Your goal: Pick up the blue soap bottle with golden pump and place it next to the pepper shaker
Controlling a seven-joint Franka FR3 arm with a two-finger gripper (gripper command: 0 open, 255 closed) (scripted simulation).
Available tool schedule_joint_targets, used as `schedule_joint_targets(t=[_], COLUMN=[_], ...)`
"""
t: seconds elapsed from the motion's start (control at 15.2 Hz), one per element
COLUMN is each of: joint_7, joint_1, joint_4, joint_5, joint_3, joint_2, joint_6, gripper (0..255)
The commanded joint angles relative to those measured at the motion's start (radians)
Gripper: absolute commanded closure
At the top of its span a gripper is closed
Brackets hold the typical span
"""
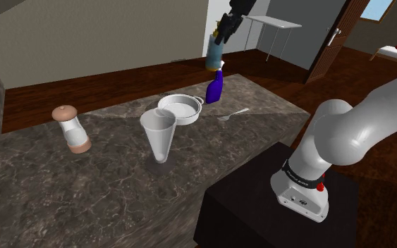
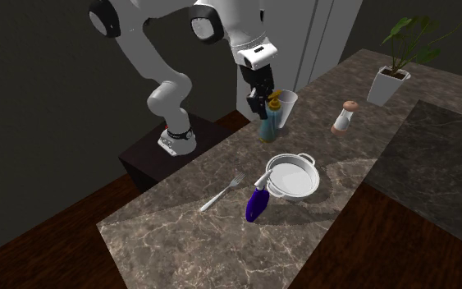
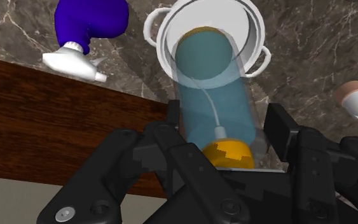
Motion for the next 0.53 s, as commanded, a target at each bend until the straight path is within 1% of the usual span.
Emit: schedule_joint_targets(t=[0.0,0.46], joint_7=[0.052,0.216], joint_1=[0.014,0.063], joint_4=[-0.005,0.026], joint_5=[0.007,0.027], joint_3=[0.042,0.173], joint_2=[0.005,0.067], joint_6=[0.013,0.053], gripper=[255,255])
